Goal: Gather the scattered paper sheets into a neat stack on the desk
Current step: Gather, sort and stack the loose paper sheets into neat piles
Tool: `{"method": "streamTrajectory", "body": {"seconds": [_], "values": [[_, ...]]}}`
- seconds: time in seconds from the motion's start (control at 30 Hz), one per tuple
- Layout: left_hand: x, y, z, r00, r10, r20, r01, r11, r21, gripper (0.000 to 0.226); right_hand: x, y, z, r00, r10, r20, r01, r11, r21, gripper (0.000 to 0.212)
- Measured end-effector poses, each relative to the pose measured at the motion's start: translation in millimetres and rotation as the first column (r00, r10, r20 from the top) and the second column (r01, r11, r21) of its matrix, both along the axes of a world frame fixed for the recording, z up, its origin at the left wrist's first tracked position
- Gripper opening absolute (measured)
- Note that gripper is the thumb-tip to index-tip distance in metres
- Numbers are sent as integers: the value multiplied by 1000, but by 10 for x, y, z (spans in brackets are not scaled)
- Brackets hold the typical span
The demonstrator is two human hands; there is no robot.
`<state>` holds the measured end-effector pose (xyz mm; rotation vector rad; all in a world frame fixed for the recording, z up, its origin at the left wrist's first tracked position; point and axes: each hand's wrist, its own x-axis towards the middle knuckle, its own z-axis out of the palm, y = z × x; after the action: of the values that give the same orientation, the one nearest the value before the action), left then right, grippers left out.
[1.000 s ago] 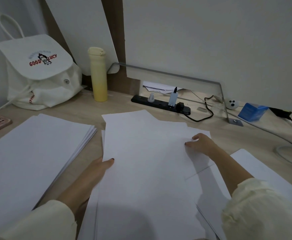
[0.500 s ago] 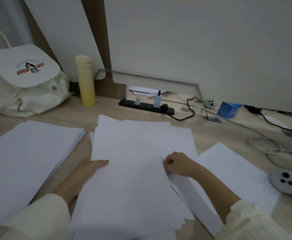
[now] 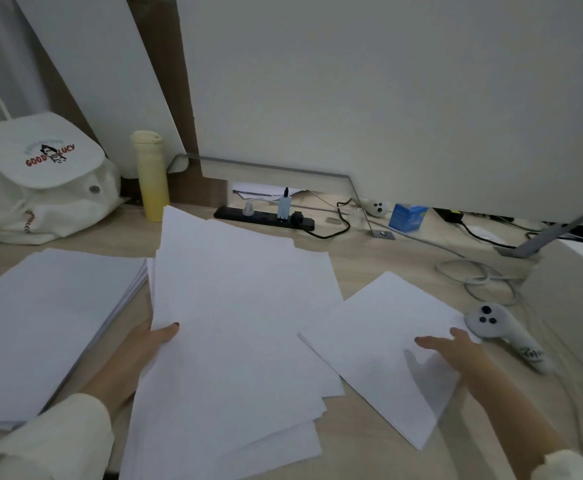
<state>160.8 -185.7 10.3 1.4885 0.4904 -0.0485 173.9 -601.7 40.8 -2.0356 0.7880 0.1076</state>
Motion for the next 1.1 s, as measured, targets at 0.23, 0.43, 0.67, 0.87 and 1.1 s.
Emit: {"method": "streamTrajectory", "body": {"seconds": [0.23,0.43,0.67,0.87,1.1], "values": [[-238,-22,-14,999,-20,28,20,1000,4,34,-237,-72,187,971,-225,79,110,716,689,28],[-242,-89,-41,999,-17,39,17,1000,22,37,-192,82,205,936,-342,-79,236,448,862,60],[-218,-45,-97,999,-33,27,32,999,44,36,49,213,99,937,-317,-147,260,352,899,39],[-102,-42,-157,1000,-25,19,23,996,89,34,168,337,-47,992,-124,6,88,737,670,22],[15,0,-129,996,-83,-18,84,992,91,17,179,368,-143,704,690,-168,-562,397,-725,51]]}}
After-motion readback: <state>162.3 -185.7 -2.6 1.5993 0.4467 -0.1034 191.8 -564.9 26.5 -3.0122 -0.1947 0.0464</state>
